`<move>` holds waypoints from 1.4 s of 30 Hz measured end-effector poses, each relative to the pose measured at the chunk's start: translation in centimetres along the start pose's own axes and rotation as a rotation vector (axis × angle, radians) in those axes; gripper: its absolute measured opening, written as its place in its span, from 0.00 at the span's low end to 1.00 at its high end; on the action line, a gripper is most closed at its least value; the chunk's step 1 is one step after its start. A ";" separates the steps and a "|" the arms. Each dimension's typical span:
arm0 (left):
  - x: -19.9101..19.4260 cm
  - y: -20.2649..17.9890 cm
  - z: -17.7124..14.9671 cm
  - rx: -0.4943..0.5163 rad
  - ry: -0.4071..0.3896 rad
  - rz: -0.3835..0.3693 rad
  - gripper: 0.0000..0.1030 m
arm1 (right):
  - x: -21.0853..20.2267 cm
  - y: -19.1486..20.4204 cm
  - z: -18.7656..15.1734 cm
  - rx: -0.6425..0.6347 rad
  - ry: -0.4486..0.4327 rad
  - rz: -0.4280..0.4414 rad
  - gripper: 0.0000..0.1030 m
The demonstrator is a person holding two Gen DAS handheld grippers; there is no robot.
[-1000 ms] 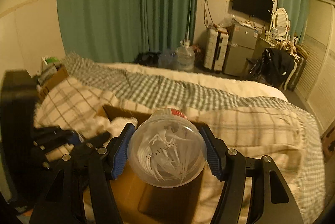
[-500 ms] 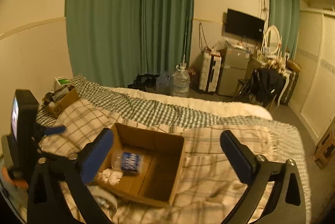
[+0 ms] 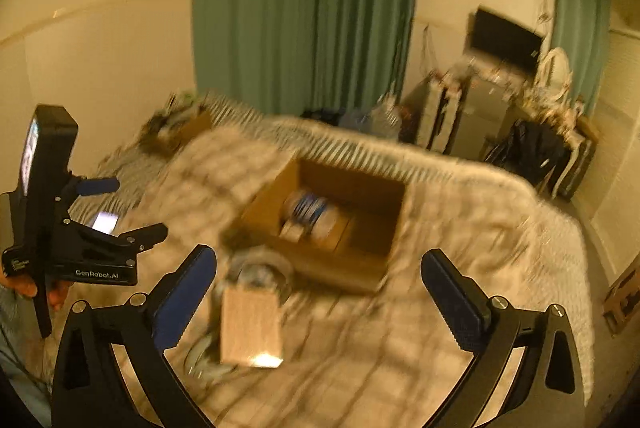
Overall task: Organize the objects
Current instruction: 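Lift both open tools away from the box, then grasp the printed paper box with the right tool while the left tool grasps the white tape roll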
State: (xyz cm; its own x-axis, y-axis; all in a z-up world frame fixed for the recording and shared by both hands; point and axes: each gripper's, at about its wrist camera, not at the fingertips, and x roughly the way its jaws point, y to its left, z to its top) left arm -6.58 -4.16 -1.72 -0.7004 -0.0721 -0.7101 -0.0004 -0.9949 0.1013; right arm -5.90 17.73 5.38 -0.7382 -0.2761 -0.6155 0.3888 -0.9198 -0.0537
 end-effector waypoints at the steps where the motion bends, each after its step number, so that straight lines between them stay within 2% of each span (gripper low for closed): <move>1: 0.6 -0.3 -1.6 -0.021 0.007 0.004 1.00 | 1.4 0.8 -1.5 -0.011 0.033 0.015 1.00; 4: 2.2 -0.2 -4.6 -0.099 0.004 0.042 1.00 | 4.9 2.2 -4.6 -0.022 0.081 0.033 1.00; 5: 2.9 -0.2 -5.4 -0.120 0.014 0.030 1.00 | 6.2 2.6 -5.6 -0.025 0.113 0.034 1.00; 7: 4.4 -0.4 -6.1 -0.109 0.063 0.024 1.00 | 8.7 3.3 -6.9 -0.046 0.189 0.047 1.00; 9: 4.9 -0.3 -6.4 -0.095 0.077 0.043 1.00 | 10.3 3.4 -7.6 -0.060 0.241 0.062 1.00; 18: 6.4 1.6 -7.0 -0.168 0.096 0.030 1.00 | 17.0 4.5 -9.4 -0.048 0.442 0.138 0.99; 22: 6.3 2.0 -7.0 -0.180 0.095 0.030 1.00 | 18.5 4.7 -10.0 -0.030 0.476 0.112 0.99; 24: 6.3 2.0 -7.0 -0.180 0.095 0.026 1.00 | 18.4 4.7 -10.1 -0.030 0.481 0.117 0.98; 25: 6.3 2.0 -7.1 -0.180 0.096 0.025 1.00 | 18.2 4.6 -10.2 -0.024 0.479 0.134 0.93; 26: 6.2 2.0 -7.0 -0.181 0.095 0.024 1.00 | 18.2 4.5 -10.2 -0.017 0.477 0.148 0.83; 28: 6.3 2.0 -7.0 -0.179 0.097 0.025 1.00 | 17.6 4.7 -10.1 -0.024 0.463 0.159 0.75; 31: 6.1 1.6 -6.8 -0.162 0.102 0.026 1.00 | 16.1 5.0 -9.8 -0.057 0.420 0.125 0.74; 36: 5.0 -0.1 -5.5 -0.104 0.075 0.024 1.00 | 11.7 2.7 -7.5 -0.046 0.302 0.050 0.74; 42: 5.7 -3.9 -2.6 -0.006 0.046 -0.046 1.00 | 10.1 -1.2 -5.9 -0.056 0.268 -0.090 0.74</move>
State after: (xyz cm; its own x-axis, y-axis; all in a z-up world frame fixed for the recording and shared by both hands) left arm -8.67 -0.90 -7.98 -0.6663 -0.0294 -0.7451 -0.0273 -0.9976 0.0637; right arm -10.52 17.66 -5.39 -0.6019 -0.1032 -0.7919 0.3636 -0.9183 -0.1567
